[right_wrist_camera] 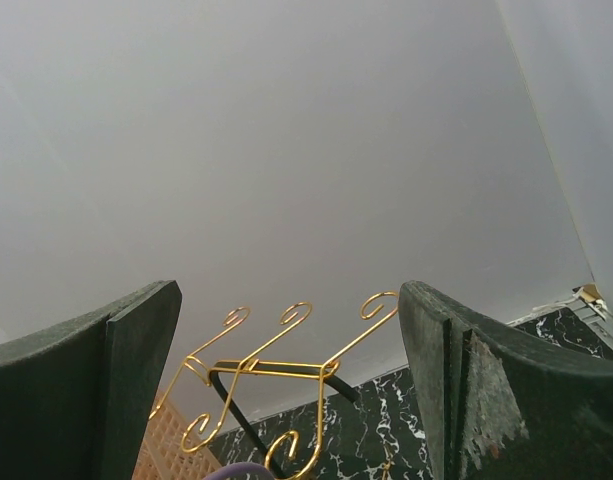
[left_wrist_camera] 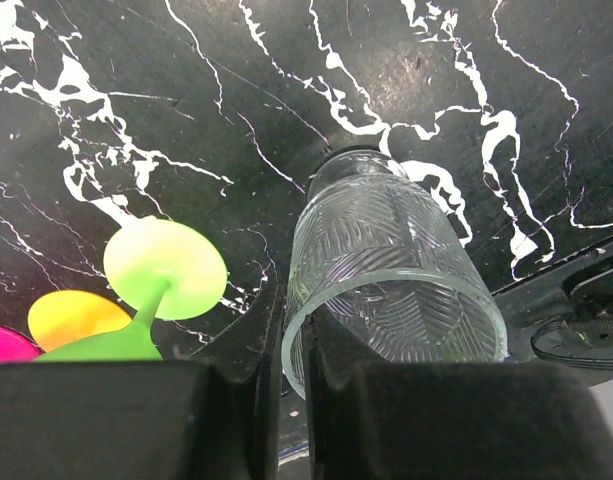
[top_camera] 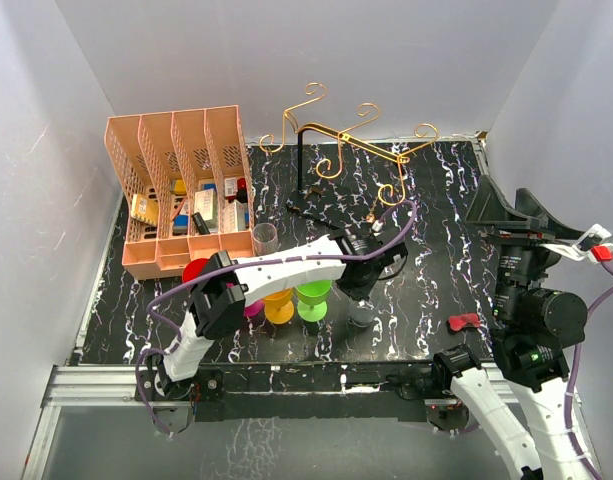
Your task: Take the wine glass off the wine glass rack
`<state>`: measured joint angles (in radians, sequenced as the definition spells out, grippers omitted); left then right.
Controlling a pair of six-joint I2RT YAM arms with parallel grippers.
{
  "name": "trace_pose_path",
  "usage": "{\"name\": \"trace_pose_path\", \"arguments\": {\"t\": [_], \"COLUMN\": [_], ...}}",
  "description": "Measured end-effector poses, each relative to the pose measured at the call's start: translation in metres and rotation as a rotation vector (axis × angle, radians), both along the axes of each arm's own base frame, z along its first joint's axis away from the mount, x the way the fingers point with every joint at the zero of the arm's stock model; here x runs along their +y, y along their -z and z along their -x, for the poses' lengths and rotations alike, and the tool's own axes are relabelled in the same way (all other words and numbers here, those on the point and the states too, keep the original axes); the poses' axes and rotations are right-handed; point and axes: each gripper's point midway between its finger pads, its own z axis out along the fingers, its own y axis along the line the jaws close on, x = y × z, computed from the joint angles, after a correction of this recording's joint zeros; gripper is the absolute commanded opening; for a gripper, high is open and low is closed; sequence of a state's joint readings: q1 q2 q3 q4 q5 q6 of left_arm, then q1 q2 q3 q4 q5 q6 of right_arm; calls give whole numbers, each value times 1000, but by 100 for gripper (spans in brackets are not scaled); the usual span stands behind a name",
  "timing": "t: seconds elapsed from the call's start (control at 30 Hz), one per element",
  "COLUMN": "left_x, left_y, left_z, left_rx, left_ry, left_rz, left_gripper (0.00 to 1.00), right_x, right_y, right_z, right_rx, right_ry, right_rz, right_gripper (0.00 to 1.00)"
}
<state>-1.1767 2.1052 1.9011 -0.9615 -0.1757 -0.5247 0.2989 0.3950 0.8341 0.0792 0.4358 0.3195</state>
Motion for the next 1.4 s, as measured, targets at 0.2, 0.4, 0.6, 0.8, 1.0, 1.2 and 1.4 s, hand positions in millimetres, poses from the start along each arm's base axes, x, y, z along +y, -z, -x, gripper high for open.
{"name": "trace_pose_path", "arguments": {"t": [0.2, 0.4, 0.6, 0.8, 1.0, 1.2, 1.4], "left_x": [-2, -2, -3, -6, 12, 102, 195], "left_y": [-1, -1, -6, -44, -153, -290, -375], "left_z": [-2, -2, -5, -20, -57, -94, -71], "left_rx": [-8, -12, -23, -58, -129, -474, -831], "left_ry": [1, -2, 6, 10, -19, -118, -225], "left_rz": [9, 8, 24, 141, 478, 723, 774], "left_gripper": [14, 35, 57, 73, 85, 97, 97], "right_x": [1, 2, 4, 9, 25, 52, 77], "right_y": [3, 8, 9, 13, 24, 25, 4], "right_z": [0, -3, -6, -13, -33, -53, -57], "right_rx": [3, 16, 23, 41, 100, 165, 188], "right_ry": [-4, -6, -10, -26, -70, -170, -288], "right_rz": [1, 5, 9, 23, 62, 128, 189], "right_gripper": [100, 100, 99, 100, 99, 100, 100]}}
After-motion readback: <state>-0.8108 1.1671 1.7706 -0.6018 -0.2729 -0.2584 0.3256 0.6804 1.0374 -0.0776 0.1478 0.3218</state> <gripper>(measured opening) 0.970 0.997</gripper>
